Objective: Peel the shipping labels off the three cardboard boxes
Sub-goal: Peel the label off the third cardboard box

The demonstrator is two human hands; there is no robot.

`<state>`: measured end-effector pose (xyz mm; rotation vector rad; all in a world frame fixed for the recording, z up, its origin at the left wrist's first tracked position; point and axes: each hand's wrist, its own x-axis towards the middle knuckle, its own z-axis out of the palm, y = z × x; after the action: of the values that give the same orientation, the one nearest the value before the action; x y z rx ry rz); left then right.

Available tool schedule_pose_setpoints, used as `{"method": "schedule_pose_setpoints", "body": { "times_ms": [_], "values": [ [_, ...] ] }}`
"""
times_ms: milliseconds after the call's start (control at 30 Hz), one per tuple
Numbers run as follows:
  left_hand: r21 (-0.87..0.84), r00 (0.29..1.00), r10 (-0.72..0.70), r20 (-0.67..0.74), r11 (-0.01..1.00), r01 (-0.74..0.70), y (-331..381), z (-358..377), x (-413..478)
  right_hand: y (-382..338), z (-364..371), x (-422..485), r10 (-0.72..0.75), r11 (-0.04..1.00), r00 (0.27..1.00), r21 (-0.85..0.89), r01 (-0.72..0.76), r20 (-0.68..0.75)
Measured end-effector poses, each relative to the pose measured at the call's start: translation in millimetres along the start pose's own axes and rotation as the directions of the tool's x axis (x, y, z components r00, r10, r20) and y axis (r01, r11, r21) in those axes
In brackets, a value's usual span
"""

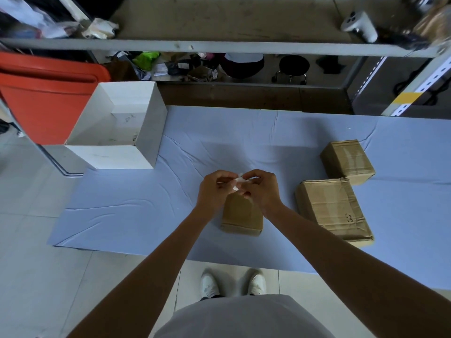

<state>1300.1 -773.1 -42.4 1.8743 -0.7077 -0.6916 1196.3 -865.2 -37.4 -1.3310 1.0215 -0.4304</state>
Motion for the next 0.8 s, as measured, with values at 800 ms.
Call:
{"method": "schedule_pose_setpoints", "body": {
  "times_ms": [800],
  "values": [
    [0.020,0.997,-0.078,-0.014,0.997,0.078,11.1,5.9,12.5,-16.2,7.6,-9.2,-0.189,0.965,0.980,-0.199,0.172,-0.068]
  ]
}}
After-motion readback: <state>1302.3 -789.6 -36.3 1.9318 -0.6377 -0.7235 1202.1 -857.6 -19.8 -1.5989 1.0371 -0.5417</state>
